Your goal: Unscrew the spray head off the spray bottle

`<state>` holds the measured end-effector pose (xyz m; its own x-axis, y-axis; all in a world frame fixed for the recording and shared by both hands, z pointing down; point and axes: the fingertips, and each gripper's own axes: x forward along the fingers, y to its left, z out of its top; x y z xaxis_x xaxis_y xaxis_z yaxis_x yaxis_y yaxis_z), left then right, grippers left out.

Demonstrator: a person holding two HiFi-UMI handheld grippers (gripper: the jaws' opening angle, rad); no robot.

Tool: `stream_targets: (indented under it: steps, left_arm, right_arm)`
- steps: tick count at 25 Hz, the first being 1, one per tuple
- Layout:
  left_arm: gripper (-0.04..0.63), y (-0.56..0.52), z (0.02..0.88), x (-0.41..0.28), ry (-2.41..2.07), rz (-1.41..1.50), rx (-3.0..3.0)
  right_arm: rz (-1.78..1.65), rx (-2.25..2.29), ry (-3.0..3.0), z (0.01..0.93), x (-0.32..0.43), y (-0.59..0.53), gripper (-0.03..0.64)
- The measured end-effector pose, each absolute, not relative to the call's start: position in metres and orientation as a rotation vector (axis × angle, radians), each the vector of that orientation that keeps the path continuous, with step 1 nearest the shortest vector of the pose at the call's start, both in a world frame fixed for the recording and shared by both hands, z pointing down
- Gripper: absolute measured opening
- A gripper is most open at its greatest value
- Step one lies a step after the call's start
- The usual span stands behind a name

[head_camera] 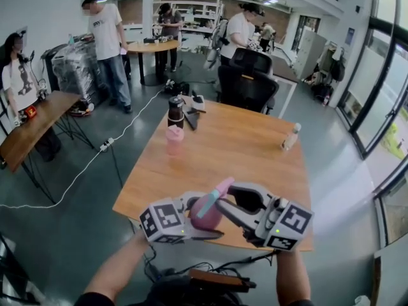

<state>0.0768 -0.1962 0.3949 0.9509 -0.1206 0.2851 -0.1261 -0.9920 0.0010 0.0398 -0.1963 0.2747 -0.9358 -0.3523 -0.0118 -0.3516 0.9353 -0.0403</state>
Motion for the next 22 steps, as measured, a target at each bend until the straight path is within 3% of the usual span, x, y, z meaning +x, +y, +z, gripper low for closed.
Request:
stream_targets:
  steps: [6,8,10,15,22]
  left_arm:
    - [0.454,-0.241,0.412,0.066,-0.703,0.501,2.957]
    - [0.454,-0.255,0.417,0.06,-0.858,0.542,2.928]
    - [0.454,-0.264,0.422,0.056,-0.968,0.584,2.9]
    - [0.454,-0.265,0.433,0.06,-1.042,0.657,2.899]
    - [0.454,-0.247,0.421,0.069,-0.839,0.473,2.939]
  right_arm:
    - [-0.246,-0.819,2.907,0.281,0.068,-0.216,0.165]
    - [-0.312,-0.842,2.845,0.279,0.07,-0.214,0.253]
    - [-0.34,-0.886,2.824,0.279,0.066,-0.212,0.298]
    - [-0.353,-1.012,2.869,0.289,0.051,-0.216,0.299]
    - [-0.293,-1.054,2.901,0.289,0.073,-0.212,0.299]
